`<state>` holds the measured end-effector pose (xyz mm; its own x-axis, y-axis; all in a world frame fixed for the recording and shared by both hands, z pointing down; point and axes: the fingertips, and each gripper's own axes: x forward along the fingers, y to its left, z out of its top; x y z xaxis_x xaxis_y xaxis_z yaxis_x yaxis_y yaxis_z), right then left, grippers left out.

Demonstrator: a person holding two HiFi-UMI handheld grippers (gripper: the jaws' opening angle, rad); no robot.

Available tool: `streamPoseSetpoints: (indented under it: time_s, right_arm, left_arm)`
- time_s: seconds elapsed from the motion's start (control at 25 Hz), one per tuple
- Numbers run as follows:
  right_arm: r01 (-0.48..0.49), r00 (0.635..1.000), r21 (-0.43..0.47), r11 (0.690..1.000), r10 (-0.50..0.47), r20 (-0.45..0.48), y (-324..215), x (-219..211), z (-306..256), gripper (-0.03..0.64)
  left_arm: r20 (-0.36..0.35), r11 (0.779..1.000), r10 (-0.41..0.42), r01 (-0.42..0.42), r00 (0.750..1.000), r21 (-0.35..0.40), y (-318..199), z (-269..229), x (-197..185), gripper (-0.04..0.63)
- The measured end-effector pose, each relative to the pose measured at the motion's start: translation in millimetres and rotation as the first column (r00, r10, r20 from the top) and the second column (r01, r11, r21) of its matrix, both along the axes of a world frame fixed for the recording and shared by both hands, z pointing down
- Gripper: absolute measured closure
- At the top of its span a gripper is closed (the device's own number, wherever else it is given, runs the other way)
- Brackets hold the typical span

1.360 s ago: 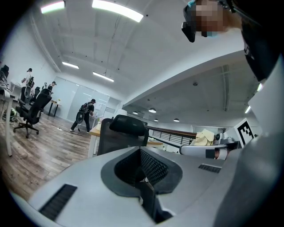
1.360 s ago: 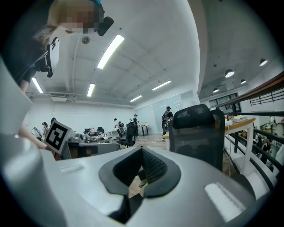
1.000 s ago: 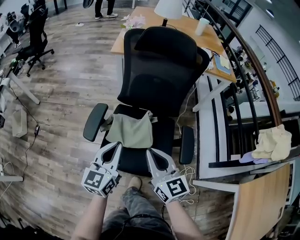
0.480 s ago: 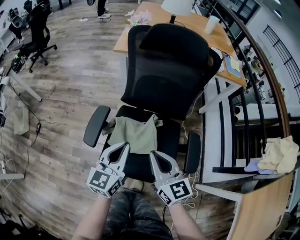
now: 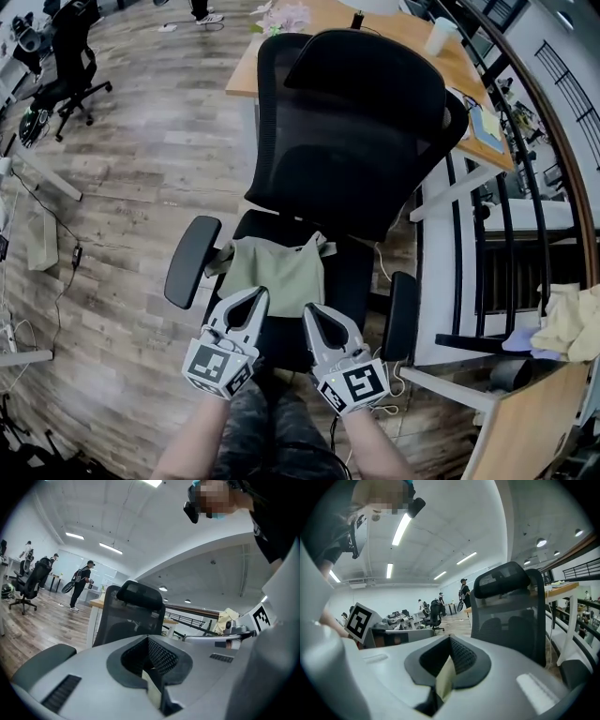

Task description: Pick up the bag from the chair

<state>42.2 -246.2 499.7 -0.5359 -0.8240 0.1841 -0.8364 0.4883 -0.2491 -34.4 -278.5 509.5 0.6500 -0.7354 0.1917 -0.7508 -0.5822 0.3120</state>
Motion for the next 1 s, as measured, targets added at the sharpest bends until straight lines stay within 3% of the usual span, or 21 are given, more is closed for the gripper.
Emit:
streamPoseSetpoints:
  time_s: [0.52,0.72,1.0]
  right_arm:
    - [0.006,1.000,-0.097,0.995,-0.004,0.027,-33,-27,70,0.609]
    - [0.016,0.999,-0.122,0.992,-0.012,0.030,-44,-35,88,0.609]
    - [0.005,0.999,-0.143,0.990,0.001,0.039,-52,-33,102,0.609]
  left_arm:
    - [0.037,0.991,-0.069,0.072,0.997,-0.109,-35,76,-21,0.598]
    - [0.095,0.976,-0.118,0.133,0.989,-0.170,-54,110,-35,0.513]
    - [0.183,0.931,-0.133,0.187,0.974,-0.314,-77,160,-47,0.348]
